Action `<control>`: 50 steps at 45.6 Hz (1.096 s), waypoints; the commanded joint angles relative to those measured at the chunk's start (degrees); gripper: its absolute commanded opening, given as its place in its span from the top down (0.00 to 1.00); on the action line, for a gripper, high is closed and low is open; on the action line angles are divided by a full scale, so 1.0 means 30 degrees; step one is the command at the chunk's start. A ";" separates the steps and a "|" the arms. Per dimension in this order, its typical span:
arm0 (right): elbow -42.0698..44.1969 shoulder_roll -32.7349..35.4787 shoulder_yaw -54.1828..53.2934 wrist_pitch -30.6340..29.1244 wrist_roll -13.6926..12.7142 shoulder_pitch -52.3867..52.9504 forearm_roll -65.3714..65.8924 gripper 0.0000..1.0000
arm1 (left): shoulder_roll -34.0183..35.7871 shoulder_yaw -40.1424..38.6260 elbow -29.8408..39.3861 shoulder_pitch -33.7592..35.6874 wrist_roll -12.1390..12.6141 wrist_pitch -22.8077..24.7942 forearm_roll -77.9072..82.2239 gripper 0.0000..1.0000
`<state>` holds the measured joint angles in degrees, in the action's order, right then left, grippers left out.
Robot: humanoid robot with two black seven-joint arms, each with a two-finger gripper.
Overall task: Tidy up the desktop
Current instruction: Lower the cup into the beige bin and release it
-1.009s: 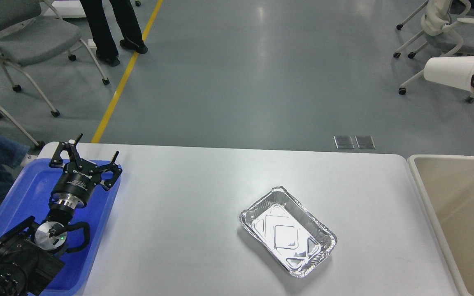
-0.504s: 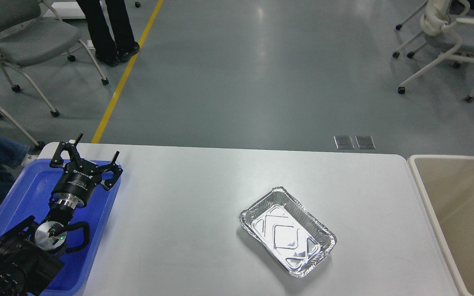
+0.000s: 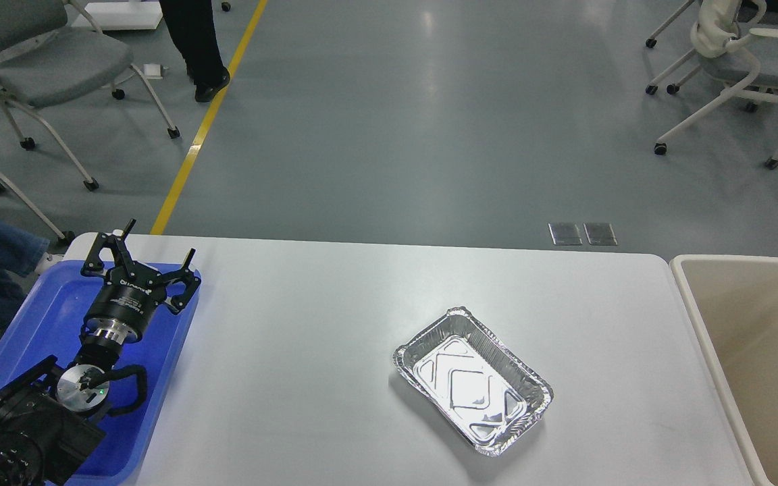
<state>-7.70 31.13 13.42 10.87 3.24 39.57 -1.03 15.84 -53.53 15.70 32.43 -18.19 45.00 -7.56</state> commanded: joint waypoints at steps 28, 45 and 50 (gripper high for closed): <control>0.0193 -0.2058 -0.0254 0.0594 -0.0200 -0.0975 0.0257 0.87 | 0.0024 0.0000 0.0011 0.0000 0.0000 0.0000 -0.0001 0.00; -0.0509 -0.1238 -0.2156 0.0331 -0.0171 -0.0243 0.0315 0.00 | -0.0005 0.0000 -0.0019 0.0000 0.0000 0.0000 -0.0001 0.00; -0.1183 -0.0244 -0.3153 0.0331 -0.0171 0.0313 0.0315 0.00 | -0.0005 0.0000 -0.0019 0.0000 0.0000 0.0000 -0.0001 0.00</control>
<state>-8.57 26.84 9.07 12.06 2.71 38.40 -0.16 15.83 -53.53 15.68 32.43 -18.19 45.00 -7.56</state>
